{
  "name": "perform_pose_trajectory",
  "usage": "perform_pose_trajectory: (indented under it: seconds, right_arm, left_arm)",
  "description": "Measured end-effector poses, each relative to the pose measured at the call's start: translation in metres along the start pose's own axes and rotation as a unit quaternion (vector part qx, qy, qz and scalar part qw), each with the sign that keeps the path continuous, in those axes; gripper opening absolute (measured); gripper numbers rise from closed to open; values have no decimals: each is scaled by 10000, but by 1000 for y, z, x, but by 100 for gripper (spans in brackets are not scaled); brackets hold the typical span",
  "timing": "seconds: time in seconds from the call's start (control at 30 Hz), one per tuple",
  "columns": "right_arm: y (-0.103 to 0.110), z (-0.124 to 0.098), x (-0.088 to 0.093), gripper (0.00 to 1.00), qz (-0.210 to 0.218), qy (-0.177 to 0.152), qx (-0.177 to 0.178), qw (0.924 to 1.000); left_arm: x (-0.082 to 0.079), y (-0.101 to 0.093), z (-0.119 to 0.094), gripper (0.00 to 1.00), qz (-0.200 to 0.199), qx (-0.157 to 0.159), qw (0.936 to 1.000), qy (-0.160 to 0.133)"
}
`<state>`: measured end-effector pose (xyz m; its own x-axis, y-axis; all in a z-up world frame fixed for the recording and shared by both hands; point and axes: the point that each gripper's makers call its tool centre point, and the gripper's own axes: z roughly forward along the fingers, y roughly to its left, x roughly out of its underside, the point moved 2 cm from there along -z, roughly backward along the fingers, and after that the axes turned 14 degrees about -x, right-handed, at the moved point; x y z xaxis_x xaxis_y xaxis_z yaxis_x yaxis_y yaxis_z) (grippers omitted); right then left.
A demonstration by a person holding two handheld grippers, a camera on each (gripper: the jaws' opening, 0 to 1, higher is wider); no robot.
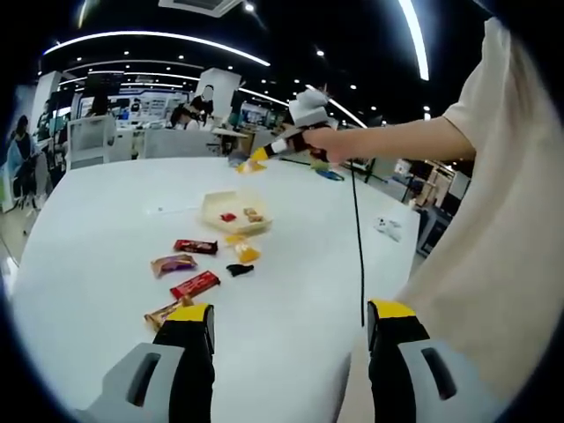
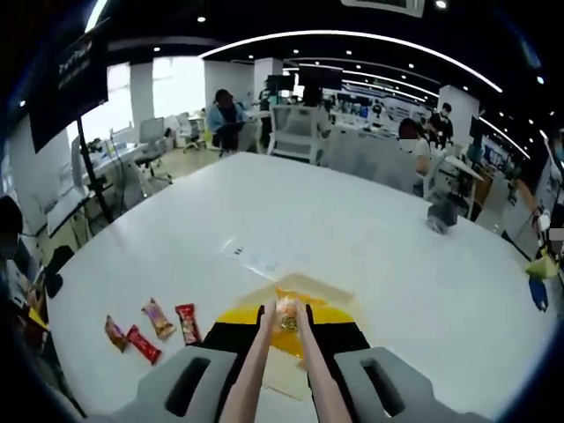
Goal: Place the target food into the container with the food tongs after gripping and lifting it, then release it inside without dropping or visibly crushing the food.
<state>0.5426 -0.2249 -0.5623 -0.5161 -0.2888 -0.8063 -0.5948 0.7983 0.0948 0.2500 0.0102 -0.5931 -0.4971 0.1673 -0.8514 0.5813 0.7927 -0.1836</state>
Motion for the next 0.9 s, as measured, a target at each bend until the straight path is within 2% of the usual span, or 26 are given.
perform_pose_trajectory:
  seconds: [0.53,0.9]
  right_arm:
    - [-3,0,-3,19,-47,-10,5,10000]
    - [16,5,12,22,139,20,-228,9996]
  left_arm:
    - [-1,1,2,70,-14,-1,10000,-7]
    - [1,-1,3,70,-12,29,10000,8]
